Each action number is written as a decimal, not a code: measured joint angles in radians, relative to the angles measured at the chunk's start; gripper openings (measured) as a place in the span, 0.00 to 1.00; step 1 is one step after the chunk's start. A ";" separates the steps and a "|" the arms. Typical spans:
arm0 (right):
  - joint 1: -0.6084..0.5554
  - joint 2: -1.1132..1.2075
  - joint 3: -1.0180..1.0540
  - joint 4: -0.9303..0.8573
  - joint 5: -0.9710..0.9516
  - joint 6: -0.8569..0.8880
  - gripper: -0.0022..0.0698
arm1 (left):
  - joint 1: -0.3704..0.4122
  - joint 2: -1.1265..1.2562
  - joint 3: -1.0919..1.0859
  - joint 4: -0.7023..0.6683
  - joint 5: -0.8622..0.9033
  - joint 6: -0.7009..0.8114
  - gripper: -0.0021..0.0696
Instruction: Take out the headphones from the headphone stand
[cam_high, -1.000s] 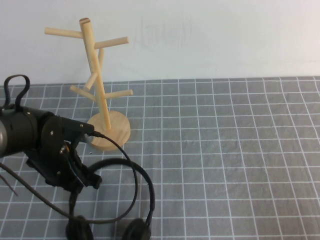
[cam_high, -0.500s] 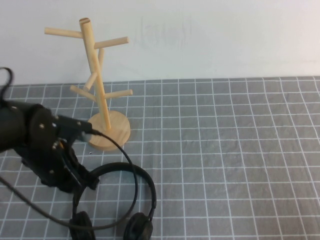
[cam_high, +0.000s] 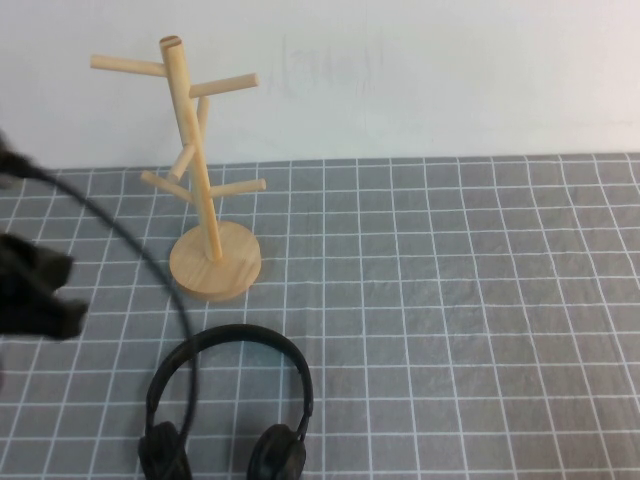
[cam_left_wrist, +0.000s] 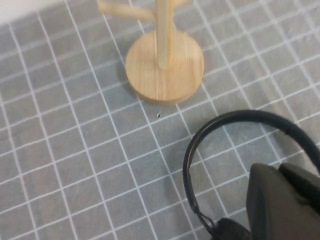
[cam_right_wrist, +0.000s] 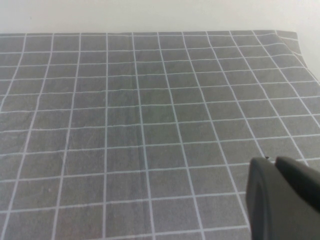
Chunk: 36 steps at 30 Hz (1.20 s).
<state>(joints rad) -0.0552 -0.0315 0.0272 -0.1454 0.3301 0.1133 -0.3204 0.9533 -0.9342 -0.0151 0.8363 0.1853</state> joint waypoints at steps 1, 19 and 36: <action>0.000 0.000 0.000 0.000 0.000 0.000 0.02 | 0.000 -0.040 0.000 0.003 0.023 -0.011 0.03; 0.000 0.000 0.000 0.000 0.000 0.000 0.02 | 0.000 -0.690 0.236 -0.006 0.189 -0.083 0.03; 0.000 0.000 0.000 0.000 0.000 0.000 0.02 | 0.000 -0.904 0.515 0.130 -0.239 -0.395 0.02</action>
<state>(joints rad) -0.0552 -0.0314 0.0272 -0.1454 0.3301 0.1133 -0.3204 0.0492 -0.4197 0.1147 0.5972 -0.2096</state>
